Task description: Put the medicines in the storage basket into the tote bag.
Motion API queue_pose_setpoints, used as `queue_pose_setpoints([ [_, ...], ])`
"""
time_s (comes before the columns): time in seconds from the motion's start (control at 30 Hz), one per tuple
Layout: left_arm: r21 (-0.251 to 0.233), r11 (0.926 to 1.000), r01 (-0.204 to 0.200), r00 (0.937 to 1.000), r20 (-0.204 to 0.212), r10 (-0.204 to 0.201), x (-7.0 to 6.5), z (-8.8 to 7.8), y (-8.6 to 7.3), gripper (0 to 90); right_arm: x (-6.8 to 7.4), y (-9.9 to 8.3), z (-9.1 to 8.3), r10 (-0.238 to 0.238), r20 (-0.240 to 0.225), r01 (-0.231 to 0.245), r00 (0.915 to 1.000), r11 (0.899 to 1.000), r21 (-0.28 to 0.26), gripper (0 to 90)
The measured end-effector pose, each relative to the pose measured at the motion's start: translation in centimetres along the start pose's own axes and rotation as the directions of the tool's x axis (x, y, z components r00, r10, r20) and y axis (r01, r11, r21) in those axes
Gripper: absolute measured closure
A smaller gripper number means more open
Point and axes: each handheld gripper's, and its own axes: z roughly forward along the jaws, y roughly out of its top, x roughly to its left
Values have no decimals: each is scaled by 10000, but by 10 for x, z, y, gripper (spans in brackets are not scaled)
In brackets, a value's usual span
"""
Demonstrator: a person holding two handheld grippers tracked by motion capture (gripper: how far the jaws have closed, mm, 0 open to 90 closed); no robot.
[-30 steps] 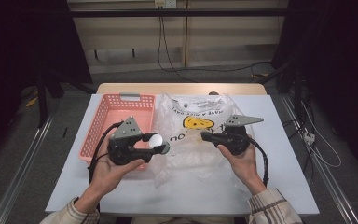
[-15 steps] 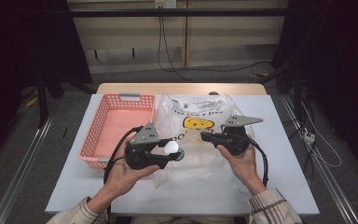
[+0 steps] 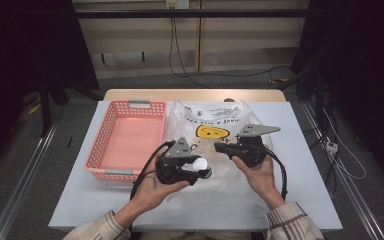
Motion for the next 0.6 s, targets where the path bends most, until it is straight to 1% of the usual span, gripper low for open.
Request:
queue_pose_setpoints([
  [0.03,153,9999,-6,10000,-35,7,1,5,0,510,0,0,0,-9,-6,9,10000,10000,16,900],
  [0.1,244,9997,24,9999,-168,-20,4,14,0,510,0,0,0,-20,-10,20,10000,10000,22,900],
  [0.13,254,9996,111,9999,-130,-108,6,18,0,509,1,0,0,-14,-17,14,10000,10000,10,900],
  [0.17,389,9992,121,9998,-151,-115,7,21,0,510,1,0,0,-5,-34,5,10000,10000,-8,900],
  [0.23,466,9989,1,9998,-205,8,8,27,0,510,1,0,0,-5,-58,5,10000,10000,-9,900],
  [0.27,479,9989,9,9997,-245,3,8,30,-1,510,1,0,0,-10,-64,10,10000,10000,-5,900],
  [0.4,556,9978,371,9988,-337,-353,10,42,-9,509,0,-3,0,-5,-135,6,9999,10000,89,900],
  [0.47,778,9966,275,9986,-466,-239,9,49,-12,509,0,-5,2,14,-161,-11,9999,9998,207,900],
  [0.53,737,9965,406,9975,-614,-361,9,54,-14,509,0,-8,2,42,-173,-38,9998,9996,284,900],
  [0.6,818,9963,254,9975,-682,-198,9,58,-15,509,0,-10,1,61,-181,-55,9998,9994,332,900],
])
